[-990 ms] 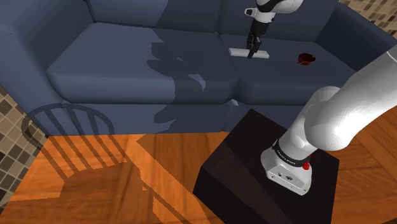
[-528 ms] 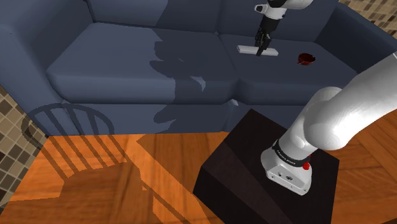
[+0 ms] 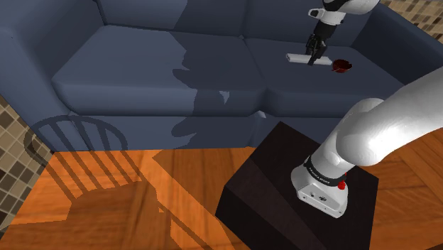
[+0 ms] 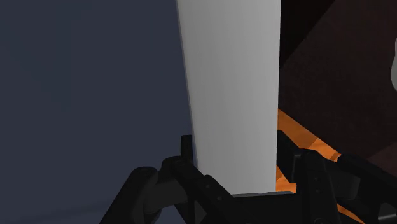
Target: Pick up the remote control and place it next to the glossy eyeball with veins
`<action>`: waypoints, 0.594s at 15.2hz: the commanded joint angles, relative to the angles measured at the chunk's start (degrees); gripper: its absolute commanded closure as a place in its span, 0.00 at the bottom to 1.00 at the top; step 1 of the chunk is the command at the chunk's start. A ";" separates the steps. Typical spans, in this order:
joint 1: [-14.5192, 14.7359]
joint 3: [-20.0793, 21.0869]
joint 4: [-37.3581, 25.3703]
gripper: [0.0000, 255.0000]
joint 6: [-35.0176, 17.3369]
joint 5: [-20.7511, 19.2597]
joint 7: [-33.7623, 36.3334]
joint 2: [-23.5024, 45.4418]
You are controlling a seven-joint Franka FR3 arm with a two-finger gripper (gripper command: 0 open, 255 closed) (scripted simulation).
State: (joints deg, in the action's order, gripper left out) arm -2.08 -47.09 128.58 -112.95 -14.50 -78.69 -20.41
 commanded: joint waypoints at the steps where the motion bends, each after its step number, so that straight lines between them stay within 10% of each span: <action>1: -1.07 -1.63 -0.08 1.00 0.17 -0.84 -2.35 -0.50; 9: -3.56 -10.79 -3.90 1.00 0.96 -2.00 -14.02 0.80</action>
State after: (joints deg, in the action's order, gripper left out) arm -5.37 -56.82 124.89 -111.87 -16.34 -91.35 -19.72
